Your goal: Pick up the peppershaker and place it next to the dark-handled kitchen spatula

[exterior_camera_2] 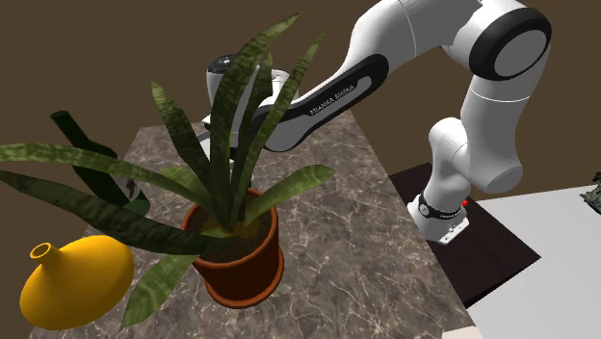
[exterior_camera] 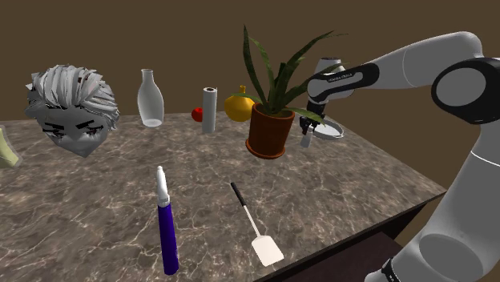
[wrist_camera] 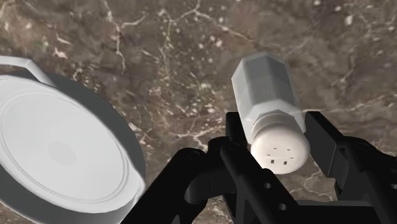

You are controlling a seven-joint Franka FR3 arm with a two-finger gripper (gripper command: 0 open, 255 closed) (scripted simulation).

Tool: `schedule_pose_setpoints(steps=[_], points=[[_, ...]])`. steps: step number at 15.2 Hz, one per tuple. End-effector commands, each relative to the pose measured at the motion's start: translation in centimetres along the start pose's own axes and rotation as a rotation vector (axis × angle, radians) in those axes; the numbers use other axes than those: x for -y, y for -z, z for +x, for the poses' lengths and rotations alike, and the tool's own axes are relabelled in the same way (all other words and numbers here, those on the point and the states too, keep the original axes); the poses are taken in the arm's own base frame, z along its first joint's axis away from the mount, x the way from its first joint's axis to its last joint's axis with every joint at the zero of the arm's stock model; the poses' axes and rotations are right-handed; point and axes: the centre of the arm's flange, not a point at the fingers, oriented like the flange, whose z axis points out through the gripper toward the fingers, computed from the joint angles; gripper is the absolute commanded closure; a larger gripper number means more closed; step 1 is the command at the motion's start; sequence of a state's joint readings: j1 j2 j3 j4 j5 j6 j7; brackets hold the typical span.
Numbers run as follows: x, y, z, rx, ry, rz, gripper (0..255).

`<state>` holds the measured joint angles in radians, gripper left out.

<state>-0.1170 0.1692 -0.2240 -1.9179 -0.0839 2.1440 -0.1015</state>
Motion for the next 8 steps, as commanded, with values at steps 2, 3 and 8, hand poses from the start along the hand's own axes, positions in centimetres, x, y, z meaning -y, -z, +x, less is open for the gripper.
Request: schedule_pose_setpoints(steps=[2, 3, 8], points=[[0.0, -0.1, 0.0, 0.001, 0.000, 0.000, 255], [0.0, -0.1, 0.0, 0.001, 0.000, 0.000, 255], [-0.1, 1.0, 0.0, 0.001, 0.000, 0.000, 255]])
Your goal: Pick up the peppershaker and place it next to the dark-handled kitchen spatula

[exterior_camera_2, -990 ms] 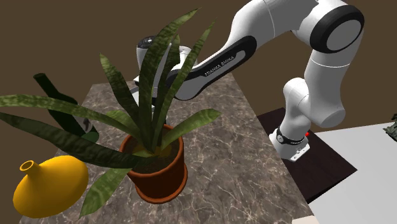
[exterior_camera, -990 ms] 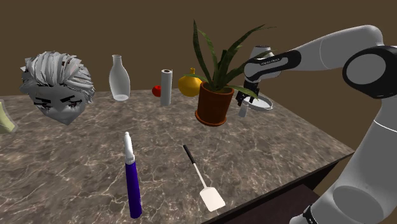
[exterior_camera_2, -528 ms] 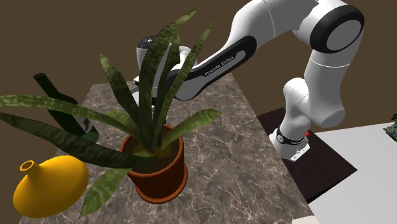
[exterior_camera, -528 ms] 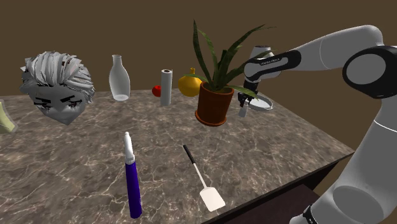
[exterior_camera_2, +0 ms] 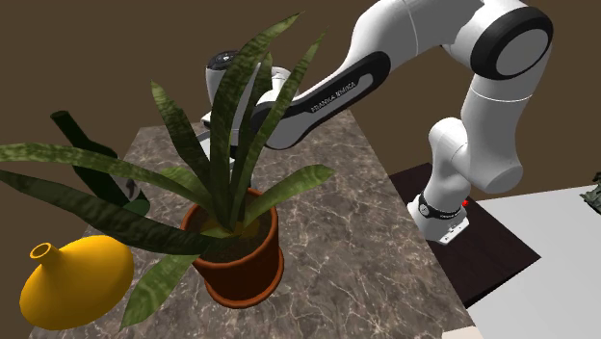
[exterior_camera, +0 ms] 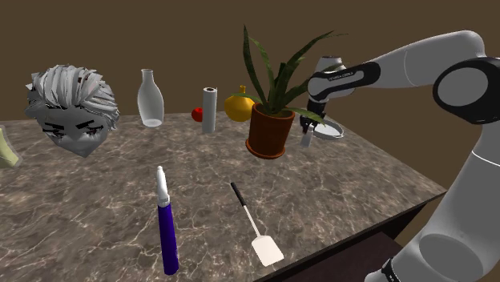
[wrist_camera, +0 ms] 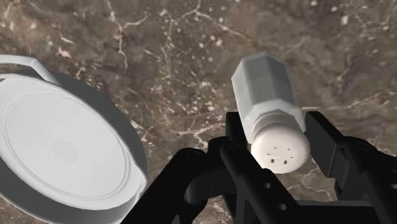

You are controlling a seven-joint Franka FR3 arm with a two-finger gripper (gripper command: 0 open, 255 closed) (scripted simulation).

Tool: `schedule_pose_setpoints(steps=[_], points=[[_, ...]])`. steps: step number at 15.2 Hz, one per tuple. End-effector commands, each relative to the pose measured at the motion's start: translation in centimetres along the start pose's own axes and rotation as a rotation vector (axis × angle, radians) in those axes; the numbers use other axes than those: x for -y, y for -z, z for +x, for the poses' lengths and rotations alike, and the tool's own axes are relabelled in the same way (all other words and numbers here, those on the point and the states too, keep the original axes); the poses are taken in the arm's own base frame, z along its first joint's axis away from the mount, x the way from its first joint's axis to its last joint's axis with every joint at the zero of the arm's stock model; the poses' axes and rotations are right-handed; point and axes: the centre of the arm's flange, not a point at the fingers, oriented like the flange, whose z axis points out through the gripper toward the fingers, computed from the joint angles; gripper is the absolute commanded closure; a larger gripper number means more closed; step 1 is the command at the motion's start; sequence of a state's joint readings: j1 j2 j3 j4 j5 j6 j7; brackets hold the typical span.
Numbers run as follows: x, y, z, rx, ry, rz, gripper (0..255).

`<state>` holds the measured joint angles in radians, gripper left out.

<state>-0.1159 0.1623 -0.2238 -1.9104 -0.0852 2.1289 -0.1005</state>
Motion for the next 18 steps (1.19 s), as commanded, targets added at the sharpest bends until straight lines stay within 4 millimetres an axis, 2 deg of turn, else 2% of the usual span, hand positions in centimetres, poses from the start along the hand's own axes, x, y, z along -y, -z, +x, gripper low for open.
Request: schedule_pose_setpoints(steps=[1, 18], points=[[-0.2, 0.9, 0.1, 0.000, 0.000, 0.000, 255], [-1.2, 9.8, 0.5, 0.000, 0.000, 0.000, 255]])
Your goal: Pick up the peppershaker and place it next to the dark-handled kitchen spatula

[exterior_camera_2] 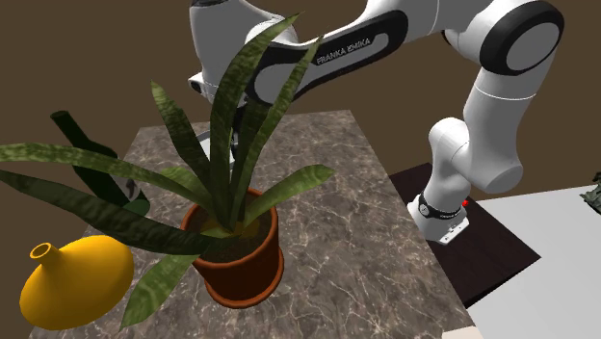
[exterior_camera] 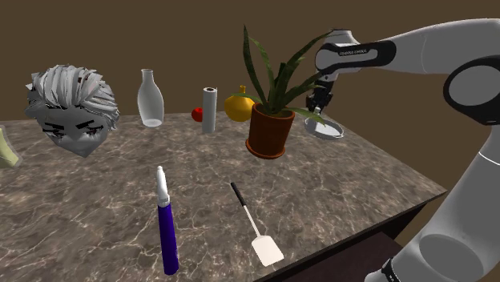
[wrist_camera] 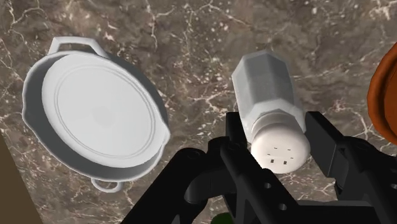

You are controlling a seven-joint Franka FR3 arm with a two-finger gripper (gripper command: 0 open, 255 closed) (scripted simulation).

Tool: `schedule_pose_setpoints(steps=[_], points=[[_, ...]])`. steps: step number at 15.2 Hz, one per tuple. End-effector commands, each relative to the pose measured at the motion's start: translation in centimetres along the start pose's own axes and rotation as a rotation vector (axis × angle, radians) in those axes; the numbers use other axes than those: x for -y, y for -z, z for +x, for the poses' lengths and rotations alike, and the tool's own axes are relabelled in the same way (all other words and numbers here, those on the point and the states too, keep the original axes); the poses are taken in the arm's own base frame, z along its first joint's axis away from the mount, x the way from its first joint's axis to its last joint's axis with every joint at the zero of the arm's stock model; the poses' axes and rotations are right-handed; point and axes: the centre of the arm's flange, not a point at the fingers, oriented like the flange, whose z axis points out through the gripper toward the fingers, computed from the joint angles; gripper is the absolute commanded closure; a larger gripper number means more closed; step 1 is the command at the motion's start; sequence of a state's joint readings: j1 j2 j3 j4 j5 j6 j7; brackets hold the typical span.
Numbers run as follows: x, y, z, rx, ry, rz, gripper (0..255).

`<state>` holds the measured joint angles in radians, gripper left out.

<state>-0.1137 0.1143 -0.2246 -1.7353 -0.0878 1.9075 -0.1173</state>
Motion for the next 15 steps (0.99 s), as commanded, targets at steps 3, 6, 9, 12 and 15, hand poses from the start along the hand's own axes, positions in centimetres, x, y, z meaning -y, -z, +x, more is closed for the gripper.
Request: schedule_pose_setpoints(steps=[3, 6, 9, 12, 15], points=[[-0.2, 2.3, 0.0, 0.000, 0.000, 0.000, 255], [-0.4, 3.9, 0.1, 0.000, 0.000, 0.000, 255], [-0.6, 5.5, 0.2, 0.000, 0.000, 0.000, 255], [-0.8, 7.0, 0.3, 0.000, 0.000, 0.000, 255], [-0.9, 8.2, 0.3, 0.000, 0.000, 0.000, 255]])
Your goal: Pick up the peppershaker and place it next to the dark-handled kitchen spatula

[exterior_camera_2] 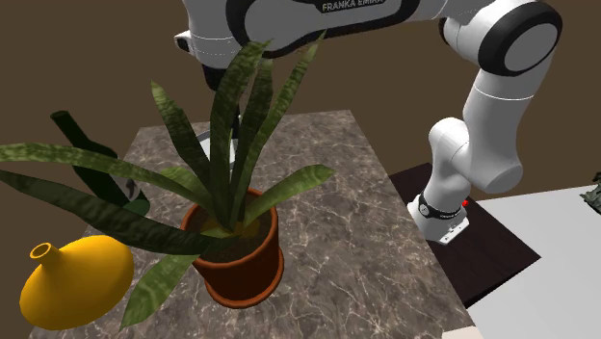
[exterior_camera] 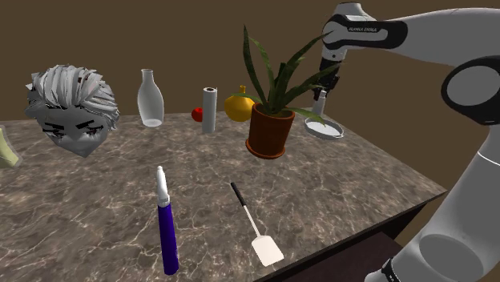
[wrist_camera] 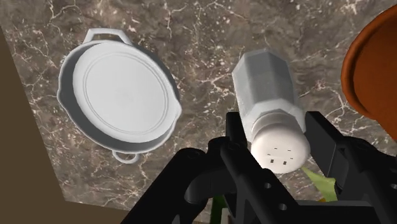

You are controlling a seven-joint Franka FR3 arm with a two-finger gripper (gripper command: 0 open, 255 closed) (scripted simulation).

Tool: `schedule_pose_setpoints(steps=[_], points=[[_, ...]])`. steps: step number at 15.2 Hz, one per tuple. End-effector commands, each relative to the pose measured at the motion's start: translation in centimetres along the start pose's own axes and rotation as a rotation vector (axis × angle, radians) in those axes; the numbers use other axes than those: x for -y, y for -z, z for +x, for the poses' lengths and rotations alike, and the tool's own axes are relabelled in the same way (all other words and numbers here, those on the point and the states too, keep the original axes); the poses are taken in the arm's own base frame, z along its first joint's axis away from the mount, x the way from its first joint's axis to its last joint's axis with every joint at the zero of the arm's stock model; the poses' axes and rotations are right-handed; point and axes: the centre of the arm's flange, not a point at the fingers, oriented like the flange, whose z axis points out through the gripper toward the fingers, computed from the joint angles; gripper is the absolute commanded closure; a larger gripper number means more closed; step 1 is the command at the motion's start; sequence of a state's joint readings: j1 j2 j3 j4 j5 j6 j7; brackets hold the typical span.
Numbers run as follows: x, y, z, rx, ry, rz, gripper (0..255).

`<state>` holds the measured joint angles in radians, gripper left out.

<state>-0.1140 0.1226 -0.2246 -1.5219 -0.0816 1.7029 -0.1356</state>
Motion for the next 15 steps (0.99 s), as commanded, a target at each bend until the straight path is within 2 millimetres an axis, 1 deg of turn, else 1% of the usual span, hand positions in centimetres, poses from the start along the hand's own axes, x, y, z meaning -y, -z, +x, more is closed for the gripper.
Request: schedule_pose_setpoints(steps=[1, 15], points=[[0.8, 0.4, -1.0, 0.000, 0.000, 0.000, 255], [12.9, 2.5, -14.8, 0.000, 0.000, 0.000, 255]])
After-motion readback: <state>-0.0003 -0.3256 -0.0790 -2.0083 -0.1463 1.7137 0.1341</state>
